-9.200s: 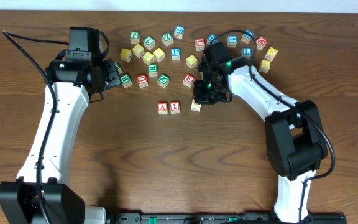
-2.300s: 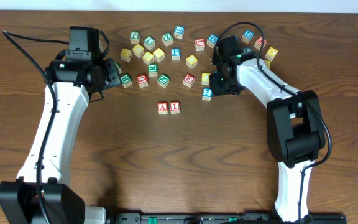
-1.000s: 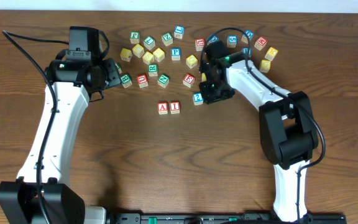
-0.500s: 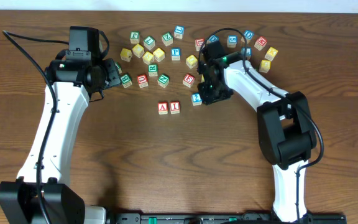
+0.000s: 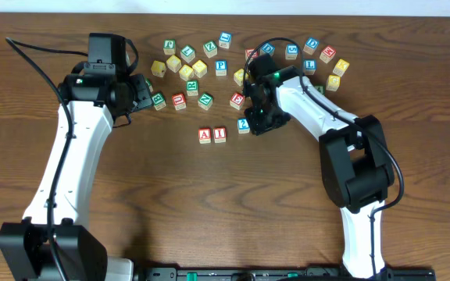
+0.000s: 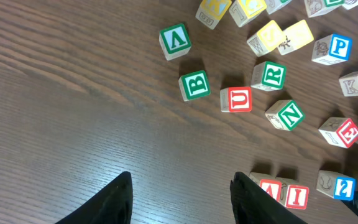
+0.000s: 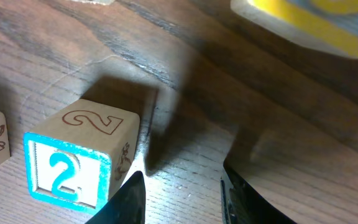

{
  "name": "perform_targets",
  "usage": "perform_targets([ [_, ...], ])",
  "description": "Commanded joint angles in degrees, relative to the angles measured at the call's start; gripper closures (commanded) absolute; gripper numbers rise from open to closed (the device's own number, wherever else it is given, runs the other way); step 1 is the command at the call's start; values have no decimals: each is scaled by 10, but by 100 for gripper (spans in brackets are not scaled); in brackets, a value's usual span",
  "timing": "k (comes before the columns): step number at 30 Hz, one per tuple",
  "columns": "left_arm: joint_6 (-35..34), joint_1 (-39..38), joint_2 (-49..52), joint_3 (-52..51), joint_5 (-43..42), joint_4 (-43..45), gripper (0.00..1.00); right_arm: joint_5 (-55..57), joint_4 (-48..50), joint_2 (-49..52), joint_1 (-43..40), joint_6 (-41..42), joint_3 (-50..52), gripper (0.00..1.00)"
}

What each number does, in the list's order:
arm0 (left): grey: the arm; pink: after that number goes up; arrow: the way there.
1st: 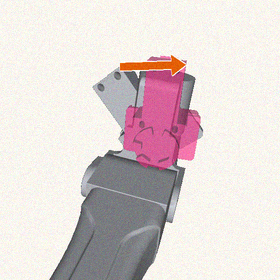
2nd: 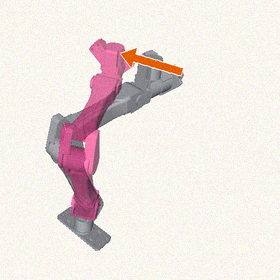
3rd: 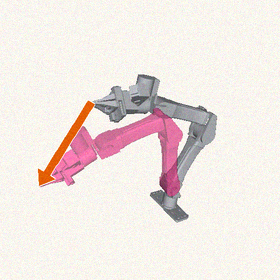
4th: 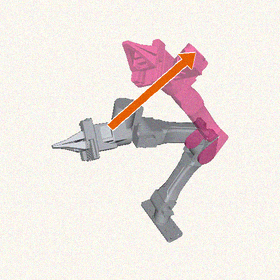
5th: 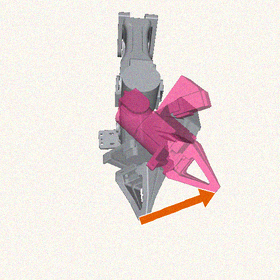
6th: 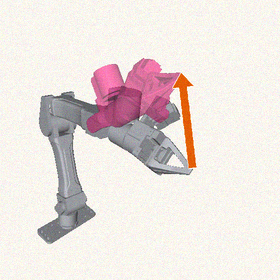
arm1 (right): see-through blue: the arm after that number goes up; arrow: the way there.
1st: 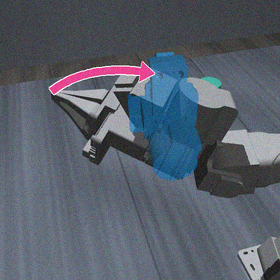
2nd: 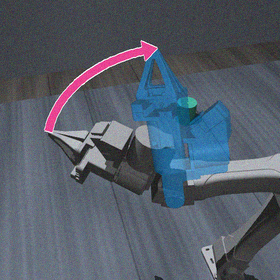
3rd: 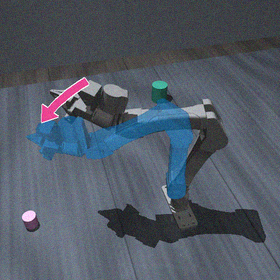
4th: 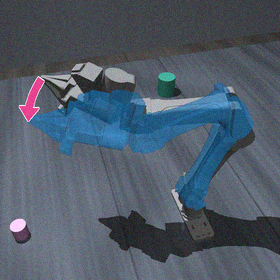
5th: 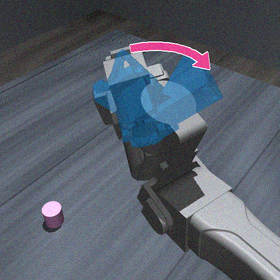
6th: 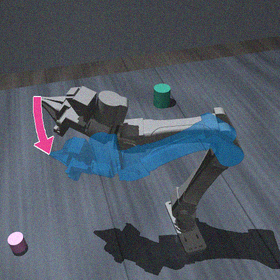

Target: Spell out AI2

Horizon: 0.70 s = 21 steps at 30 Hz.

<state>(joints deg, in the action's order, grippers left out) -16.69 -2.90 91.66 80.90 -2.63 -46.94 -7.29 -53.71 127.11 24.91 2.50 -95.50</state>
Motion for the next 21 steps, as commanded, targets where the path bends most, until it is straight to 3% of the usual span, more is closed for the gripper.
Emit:
perform_targets([
  [1,1,1,10,-5,7,-1,50,10,-3,17,20,-2,-5,64],
  [13,1,1,13,-5,7,-2,50,34,-9,17,34,-4,-14,62],
  [21,1,1,13,-5,7,-27,50,30,-8,17,5,82,-38,58],
])
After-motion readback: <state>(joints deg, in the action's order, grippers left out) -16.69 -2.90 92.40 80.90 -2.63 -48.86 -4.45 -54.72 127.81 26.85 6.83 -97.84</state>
